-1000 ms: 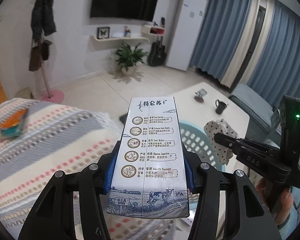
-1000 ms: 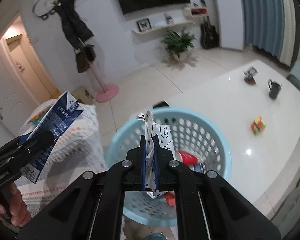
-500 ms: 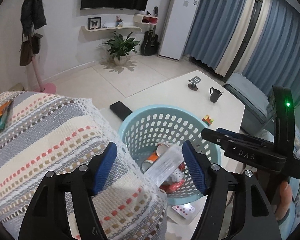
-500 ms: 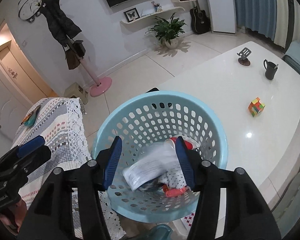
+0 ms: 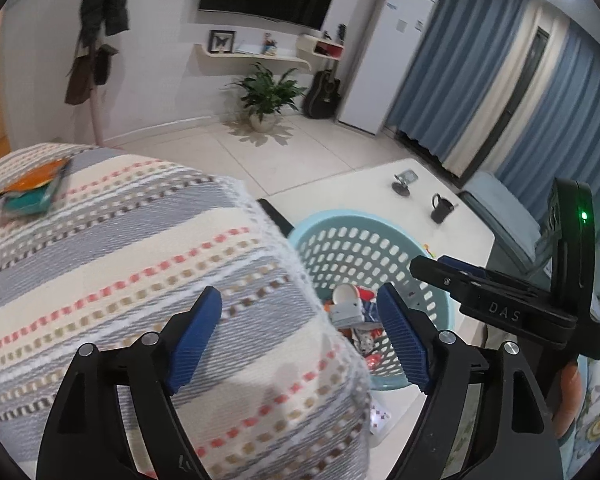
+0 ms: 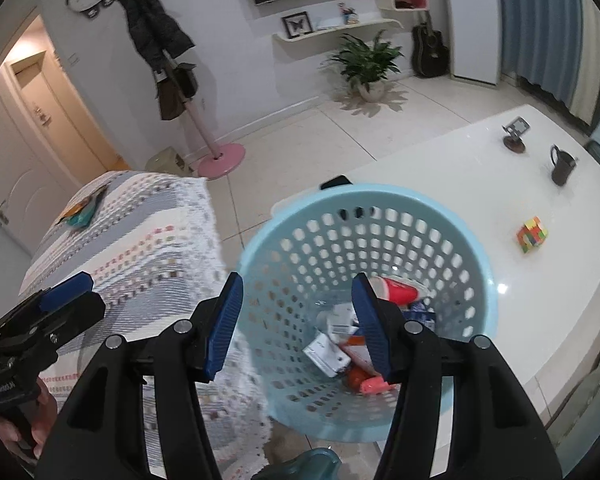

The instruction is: Collect trash

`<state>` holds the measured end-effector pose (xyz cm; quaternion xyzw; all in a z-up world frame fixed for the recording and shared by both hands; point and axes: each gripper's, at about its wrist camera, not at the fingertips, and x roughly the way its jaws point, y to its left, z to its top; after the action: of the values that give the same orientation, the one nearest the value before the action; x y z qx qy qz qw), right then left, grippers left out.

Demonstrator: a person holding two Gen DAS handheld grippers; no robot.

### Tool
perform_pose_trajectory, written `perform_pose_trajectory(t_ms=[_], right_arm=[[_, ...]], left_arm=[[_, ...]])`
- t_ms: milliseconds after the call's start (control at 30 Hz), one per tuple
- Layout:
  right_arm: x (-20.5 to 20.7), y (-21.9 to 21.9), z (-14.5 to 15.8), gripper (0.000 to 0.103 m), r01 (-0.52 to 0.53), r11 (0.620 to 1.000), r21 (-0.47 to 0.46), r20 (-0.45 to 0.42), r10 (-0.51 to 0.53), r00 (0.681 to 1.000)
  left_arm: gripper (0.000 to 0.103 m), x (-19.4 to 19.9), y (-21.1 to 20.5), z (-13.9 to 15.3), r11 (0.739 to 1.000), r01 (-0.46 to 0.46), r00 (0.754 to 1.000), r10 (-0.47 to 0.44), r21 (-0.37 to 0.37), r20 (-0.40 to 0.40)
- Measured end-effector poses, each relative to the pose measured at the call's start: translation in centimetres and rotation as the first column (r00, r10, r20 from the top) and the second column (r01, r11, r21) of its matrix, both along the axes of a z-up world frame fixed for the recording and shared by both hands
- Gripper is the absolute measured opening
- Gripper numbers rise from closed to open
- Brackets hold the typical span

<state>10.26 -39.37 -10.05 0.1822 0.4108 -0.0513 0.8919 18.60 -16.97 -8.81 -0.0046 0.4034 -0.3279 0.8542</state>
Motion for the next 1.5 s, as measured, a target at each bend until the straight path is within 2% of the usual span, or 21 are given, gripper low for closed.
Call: perform_pose_trajectory(t_ms=[367,567,700,733,767,867,1033,1200,1333,1367,1433,1500], right_arm=[[3.3,8.0,2.9,0.059,-0.16,0.986,-0.054,0.05,0.163,0.985],[6.2,13.4,4.3,0.059,-0.255,0.962,-0.102,0.075,0.263,0.962],[8.5,16.9,4.3,0.058,-0.312,0.943,-0.113,0.135,0.326,0.936],[8.8,17.4,4.2,0.057,-0.324,0.939,-0.116,0.145,0.339,0.93],[9.3,18.1,3.9,0.052,-0.335,0.935,-0.118,0.154,0.351,0.924],[10.9,19.9,3.0,0.041,-0.354,0.926,-0.134,0.161,0.373,0.914],[12.4,21.3,1.5,0.038,-0.372,0.918,-0.137,0.145,0.39,0.909],[12.6,21.7,1.0,0.038,-0.384,0.912,-0.145,0.129,0.403,0.906],[12.5,22.1,0.9,0.038,-0.391,0.905,-0.166,0.129,0.413,0.902],[12.5,22.2,0.9,0.038,-0.392,0.904,-0.169,0.13,0.415,0.9],[12.4,22.3,1.0,0.038,-0.398,0.9,-0.175,0.136,0.423,0.896],[12.3,22.4,1.0,0.038,-0.398,0.899,-0.182,0.135,0.424,0.895]], left_arm=[[0.079,1.2,8.3,1.9,0.984,-0.167,0.985,0.168,-0.064,0.024],[0.079,2.9,14.4,2.9,0.957,-0.284,0.956,0.288,-0.062,0.054],[0.079,4.4,18.1,2.8,0.933,-0.355,0.933,0.358,-0.066,0.045],[0.079,4.9,19.0,2.7,0.926,-0.372,0.926,0.375,-0.067,0.039],[0.079,5.4,19.7,2.6,0.92,-0.385,0.921,0.388,-0.069,0.032],[0.077,7.2,21.2,2.5,0.91,-0.408,0.912,0.41,-0.069,0.02],[0.077,10.1,21.8,2.5,0.909,-0.411,0.911,0.413,-0.07,0.012],[0.078,14.9,22.9,1.3,0.899,-0.408,0.912,0.394,-0.159,-0.113],[0.076,17.4,23.0,0.3,0.89,-0.414,0.906,0.384,-0.192,-0.178],[0.075,17.9,23.0,0.0,0.888,-0.415,0.905,0.38,-0.197,-0.191],[0.06,18.6,22.6,-0.7,0.892,-0.409,0.904,0.368,-0.192,-0.218],[0.053,18.9,22.3,-1.1,0.894,-0.403,0.904,0.356,-0.197,-0.235]])
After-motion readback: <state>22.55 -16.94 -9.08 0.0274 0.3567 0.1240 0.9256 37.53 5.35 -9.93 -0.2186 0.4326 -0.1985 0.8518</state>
